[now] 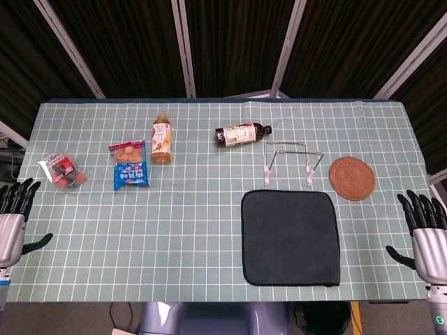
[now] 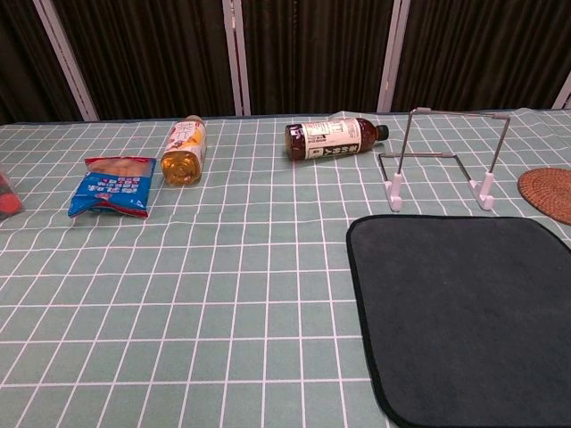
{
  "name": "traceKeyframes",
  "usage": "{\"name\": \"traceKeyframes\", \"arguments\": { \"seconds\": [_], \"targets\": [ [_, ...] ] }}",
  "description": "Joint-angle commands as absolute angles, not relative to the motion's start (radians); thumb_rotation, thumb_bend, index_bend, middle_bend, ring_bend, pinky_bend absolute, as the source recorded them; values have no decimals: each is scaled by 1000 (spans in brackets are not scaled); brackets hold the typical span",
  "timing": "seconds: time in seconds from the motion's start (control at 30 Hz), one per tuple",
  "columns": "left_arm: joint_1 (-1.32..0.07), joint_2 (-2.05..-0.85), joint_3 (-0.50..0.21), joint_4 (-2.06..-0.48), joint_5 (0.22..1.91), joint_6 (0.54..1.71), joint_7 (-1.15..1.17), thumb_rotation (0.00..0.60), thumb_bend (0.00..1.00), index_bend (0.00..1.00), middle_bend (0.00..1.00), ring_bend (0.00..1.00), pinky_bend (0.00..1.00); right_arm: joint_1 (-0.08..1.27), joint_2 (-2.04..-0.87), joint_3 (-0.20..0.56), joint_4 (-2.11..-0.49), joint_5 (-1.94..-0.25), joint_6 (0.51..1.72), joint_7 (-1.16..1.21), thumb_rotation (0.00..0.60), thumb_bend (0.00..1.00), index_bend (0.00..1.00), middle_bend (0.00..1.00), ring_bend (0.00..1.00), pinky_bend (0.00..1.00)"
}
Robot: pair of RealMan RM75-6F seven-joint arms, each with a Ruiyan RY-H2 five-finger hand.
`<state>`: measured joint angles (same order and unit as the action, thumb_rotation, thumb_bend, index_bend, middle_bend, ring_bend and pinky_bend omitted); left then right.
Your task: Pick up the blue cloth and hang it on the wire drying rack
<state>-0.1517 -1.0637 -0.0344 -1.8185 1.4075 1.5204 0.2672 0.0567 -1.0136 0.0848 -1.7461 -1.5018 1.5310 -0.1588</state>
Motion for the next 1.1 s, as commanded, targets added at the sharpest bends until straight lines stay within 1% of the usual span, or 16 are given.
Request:
{"name": "traceKeyframes", "arguments": {
  "seconds": [0.03,0.17,0.3,0.33,0.37,0.43,0.5,0.63,0.7,0.77,0.83,1.1],
  "targets": [
    [-150,-1062,-35,-1817,1411,1520,267,600,0,0,0,0,0,60,-1009,77,-1747,-1515,1520,-139,600,0,0,0,0,0],
    [-146,-1052,-40,-1824,1417,1524,259,600,0,0,0,0,0,88,-1008,38,-1731,-1581,1459,-96,600,0,0,0,0,0],
    [-144,-1043,-42,-1826,1427,1523,248,600,0,0,0,0,0,111,-1042,-1,-1691,-1654,1416,-110,600,0,0,0,0,0],
    [-144,-1040,-45,-1827,1427,1524,244,600,0,0,0,0,0,129,-1058,-39,-1685,-1705,1369,-106,600,0,3,0,0,0],
    [-145,-1039,-48,-1826,1425,1522,240,600,0,0,0,0,0,143,-1069,-62,-1672,-1742,1342,-97,600,0,10,0,0,0],
    [-145,-1036,-50,-1822,1424,1517,239,600,0,0,0,0,0,169,-1092,-100,-1645,-1809,1299,-90,600,0,57,0,0,0],
    [-144,-1038,-53,-1817,1422,1516,243,600,0,0,0,0,0,186,-1128,-121,-1611,-1865,1283,-108,600,0,106,0,0,0],
    [-144,-1041,-52,-1814,1419,1508,247,600,0,0,0,0,0,197,-1180,-132,-1564,-1914,1287,-128,600,2,200,0,0,0],
    [-145,-1044,-54,-1813,1415,1503,251,600,0,0,0,0,0,204,-1210,-134,-1538,-1936,1293,-137,600,25,231,0,0,0],
    [-147,-1048,-56,-1810,1411,1498,259,600,0,0,0,0,0,211,-1240,-131,-1511,-1952,1298,-151,600,56,248,0,0,0],
    [-151,-1056,-57,-1806,1403,1485,271,600,0,0,0,0,0,229,-1273,-134,-1495,-1963,1271,-168,600,80,262,0,0,0],
    [-156,-1066,-63,-1797,1392,1471,287,600,0,0,0,0,0,270,-1333,-148,-1455,-1990,1221,-208,600,181,321,0,0,0]
  ]
}}
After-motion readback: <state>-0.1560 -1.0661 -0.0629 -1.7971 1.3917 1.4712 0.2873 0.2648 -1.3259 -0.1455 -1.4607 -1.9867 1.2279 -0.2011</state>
